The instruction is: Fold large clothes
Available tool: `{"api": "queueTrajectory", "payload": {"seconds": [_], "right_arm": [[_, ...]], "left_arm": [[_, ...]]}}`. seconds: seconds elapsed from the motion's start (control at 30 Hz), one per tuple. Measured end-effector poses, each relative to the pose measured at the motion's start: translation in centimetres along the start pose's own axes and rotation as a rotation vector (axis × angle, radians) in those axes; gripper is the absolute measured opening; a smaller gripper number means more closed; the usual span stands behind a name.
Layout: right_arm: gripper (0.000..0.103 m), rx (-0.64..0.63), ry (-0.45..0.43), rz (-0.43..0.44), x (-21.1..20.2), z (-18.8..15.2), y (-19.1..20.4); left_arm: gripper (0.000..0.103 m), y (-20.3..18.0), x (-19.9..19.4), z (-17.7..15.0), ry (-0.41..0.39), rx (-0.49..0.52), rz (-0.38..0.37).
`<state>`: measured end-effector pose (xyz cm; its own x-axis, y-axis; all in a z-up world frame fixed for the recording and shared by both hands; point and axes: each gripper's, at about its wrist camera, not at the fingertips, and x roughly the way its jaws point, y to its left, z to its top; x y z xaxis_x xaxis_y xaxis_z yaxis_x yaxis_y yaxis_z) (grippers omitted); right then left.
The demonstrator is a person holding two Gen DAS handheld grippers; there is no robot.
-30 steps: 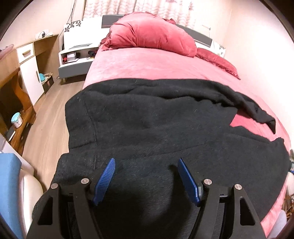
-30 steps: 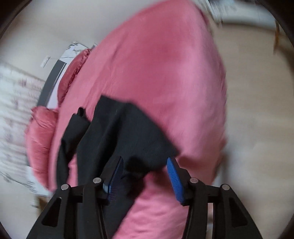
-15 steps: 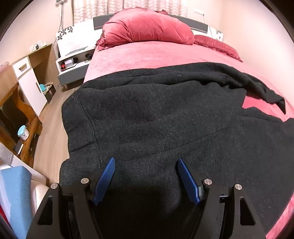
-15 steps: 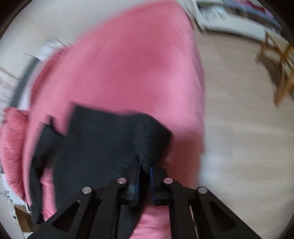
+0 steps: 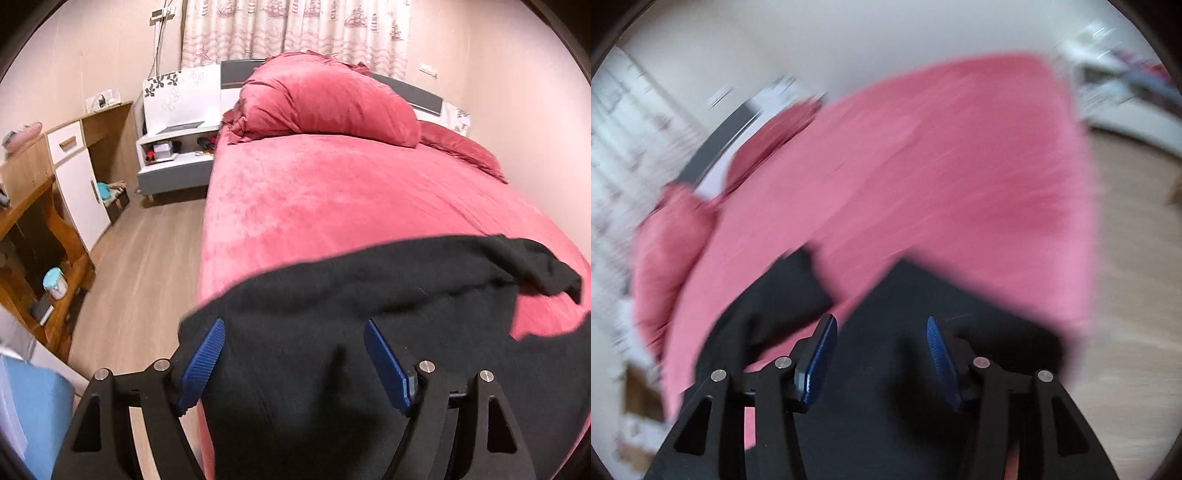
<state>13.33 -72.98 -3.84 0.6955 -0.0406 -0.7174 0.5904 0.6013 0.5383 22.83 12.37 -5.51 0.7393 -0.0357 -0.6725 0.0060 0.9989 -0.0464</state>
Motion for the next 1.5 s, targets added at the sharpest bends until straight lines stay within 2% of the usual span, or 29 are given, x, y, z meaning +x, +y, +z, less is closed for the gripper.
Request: {"api": "queueTrajectory", "payload": {"seconds": [0.1,0.17,0.27,0.37,0.4,0.47,0.53,0.6,0.63,0.67,0.7,0.73,0.8,0.87,0.9,0.93,0.97,1.0,1.03,1.13,1.2,1.27,1.37,1.43,1.47,1.5], "right_arm": [[0.052,0.011,0.091,0.067,5.5,0.1,3.2],[0.052,0.023,0.095,0.111,8.3,0.6,5.0],[0.052,0.050,0.059,0.160,10.5,1.2,7.6],[0.052,-0.008,0.072,0.071,13.4,2.9,10.7],[0.052,-0.052,0.080,0.024,14.6,3.4,12.0],[0.052,-0.094,0.109,0.000,16.1,4.2,14.2],[0.052,-0.118,0.203,-0.061,18.9,4.6,15.6],[0.052,-0.123,0.300,-0.169,21.6,4.3,16.6],[0.049,-0.134,0.320,-0.222,22.6,3.8,16.8],[0.034,-0.132,0.296,-0.254,22.7,3.6,17.0],[0.024,-0.128,0.279,-0.266,22.5,3.4,17.0],[0.010,-0.115,0.277,-0.242,22.3,3.4,16.9],[0.007,-0.051,0.249,-0.164,21.0,3.3,15.5],[0.006,0.022,0.193,-0.067,18.7,3.3,13.8],[0.006,0.040,0.168,-0.047,17.7,3.4,13.3],[0.006,0.059,0.125,0.000,16.4,3.5,12.7],[0.006,0.067,0.063,0.069,14.6,3.5,12.3],[0.006,0.065,0.021,0.098,13.3,3.5,12.0],[0.006,0.065,-0.033,0.145,11.7,3.5,11.7],[0.006,0.084,-0.132,0.253,7.4,3.0,11.0],[0.005,0.092,-0.165,0.287,5.5,3.2,10.9],[0.000,0.107,-0.215,0.338,3.2,3.1,10.7],[0.000,0.102,-0.343,0.405,-1.9,4.0,10.6],[0.001,0.064,-0.326,0.395,-4.5,4.5,10.3],[0.001,0.024,-0.250,0.389,-4.5,4.9,10.7],[0.003,-0.002,-0.188,0.345,-4.2,4.7,11.1]], "left_arm": [[0.079,0.7,2.7,1.4,0.016,-0.019,0.024],[0.079,0.7,4.4,2.1,0.031,-0.010,0.034],[0.079,0.2,6.5,2.4,0.044,0.075,0.083],[0.079,0.4,8.6,2.2,0.084,0.128,0.124],[0.080,0.7,9.3,1.9,0.098,0.136,0.122],[0.084,1.4,9.8,1.8,0.101,0.121,0.106],[0.092,2.2,10.4,1.7,0.105,0.083,0.081],[0.096,3.0,11.5,1.6,0.145,0.047,0.028],[0.097,3.3,12.0,1.5,0.164,0.032,0.010],[0.098,3.8,12.6,1.3,0.185,0.007,-0.016],[0.101,4.1,13.1,1.2,0.200,-0.013,-0.033],[0.103,4.4,13.6,1.1,0.216,-0.029,-0.046],[0.100,4.8,13.9,1.0,0.218,-0.049,-0.083],[0.089,4.5,13.4,0.9,0.188,-0.015,-0.088],[0.077,4.3,13.1,0.8,0.173,0.000,-0.087],[0.060,4.1,12.6,0.8,0.155,0.007,-0.091],[0.051,4.2,12.2,0.8,0.139,0.009,-0.098],[0.039,4.1,11.7,0.8,0.124,0.011,-0.114],[0.034,3.9,11.2,0.8,0.113,0.020,-0.121],[0.027,3.3,9.4,1.4,0.067,0.040,-0.120],[0.025,3.1,7.7,2.1,0.017,0.039,-0.122],[0.024,3.1,5.9,2.7,-0.022,0.040,-0.126],[0.024,3.1,3.1,3.2,-0.070,0.047,-0.142],[0.024,3.0,1.8,3.2,-0.080,0.067,-0.142],[0.024,2.8,1.6,3.1,-0.080,0.090,-0.129],[0.025,2.5,1.8,3.0,-0.073,0.114,-0.116]]}}
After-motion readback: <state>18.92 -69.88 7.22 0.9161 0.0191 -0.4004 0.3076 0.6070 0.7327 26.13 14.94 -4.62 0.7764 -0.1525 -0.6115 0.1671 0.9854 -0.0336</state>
